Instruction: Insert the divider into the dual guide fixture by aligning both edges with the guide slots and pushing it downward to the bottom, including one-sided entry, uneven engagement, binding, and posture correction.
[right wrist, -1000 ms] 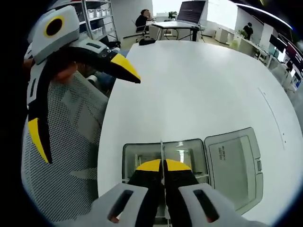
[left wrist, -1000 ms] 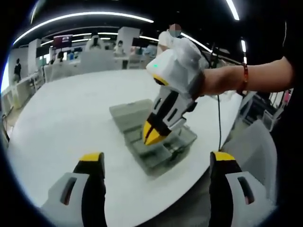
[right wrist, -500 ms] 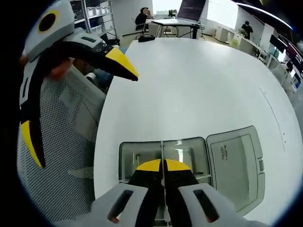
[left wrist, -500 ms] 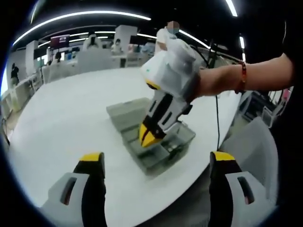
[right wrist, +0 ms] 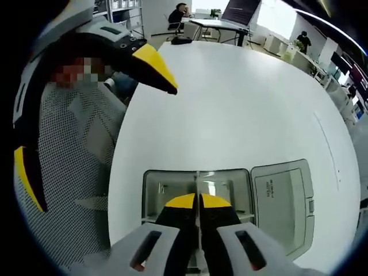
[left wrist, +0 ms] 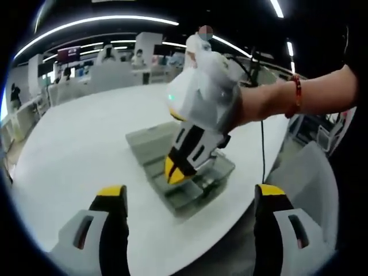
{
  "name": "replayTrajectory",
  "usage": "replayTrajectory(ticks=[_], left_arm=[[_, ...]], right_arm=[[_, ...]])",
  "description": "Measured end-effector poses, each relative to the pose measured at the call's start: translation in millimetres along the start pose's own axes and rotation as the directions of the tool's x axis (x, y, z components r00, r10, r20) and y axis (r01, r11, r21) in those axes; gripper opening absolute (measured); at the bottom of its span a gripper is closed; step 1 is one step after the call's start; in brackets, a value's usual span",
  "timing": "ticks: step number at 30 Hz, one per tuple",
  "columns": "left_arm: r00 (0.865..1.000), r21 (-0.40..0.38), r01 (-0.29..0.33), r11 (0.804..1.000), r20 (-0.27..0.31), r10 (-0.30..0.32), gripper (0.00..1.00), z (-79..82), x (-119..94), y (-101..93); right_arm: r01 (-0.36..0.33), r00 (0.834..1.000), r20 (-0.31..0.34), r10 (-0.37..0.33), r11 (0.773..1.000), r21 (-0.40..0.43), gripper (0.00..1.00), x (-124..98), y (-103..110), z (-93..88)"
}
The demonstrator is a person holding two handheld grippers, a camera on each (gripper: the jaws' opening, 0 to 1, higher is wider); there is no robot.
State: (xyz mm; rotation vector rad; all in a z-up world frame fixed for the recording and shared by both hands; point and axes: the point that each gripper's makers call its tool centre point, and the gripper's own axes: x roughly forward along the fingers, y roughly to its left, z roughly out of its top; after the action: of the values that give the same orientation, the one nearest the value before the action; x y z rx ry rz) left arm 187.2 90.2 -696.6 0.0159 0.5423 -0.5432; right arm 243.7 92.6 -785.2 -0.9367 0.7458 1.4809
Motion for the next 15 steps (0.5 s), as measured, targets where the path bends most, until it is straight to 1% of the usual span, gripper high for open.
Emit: replayTrajectory(ticks=[9, 13, 15], left_arm=[[1.000, 0.004, -0.008, 1.000, -0.005, 0.008, 0.90, -0.9, -4.5, -6.7], [1.000, 0.010, -0.013, 1.000, -0.003, 0.013, 0.90, 0.8, -4.8, -9.7], [1.000, 0.010, -0.016, 1.000, -0.001, 0.016, 0.90, 2.6, -6.4, -12.1]], right_arm=[[0.034, 0.999, 0.029, -0.035, 0.999, 0.034, 0.00, -1.6, 0.3, 0.3], [0.042, 0.998, 0.049, -0.045, 0.998, 0.055, 0.03, -4.6, 2.2, 0.0], [0.056, 0.996, 0.057, -0.061, 0.995, 0.078, 0.03, -8.2, 1.8, -0.6]])
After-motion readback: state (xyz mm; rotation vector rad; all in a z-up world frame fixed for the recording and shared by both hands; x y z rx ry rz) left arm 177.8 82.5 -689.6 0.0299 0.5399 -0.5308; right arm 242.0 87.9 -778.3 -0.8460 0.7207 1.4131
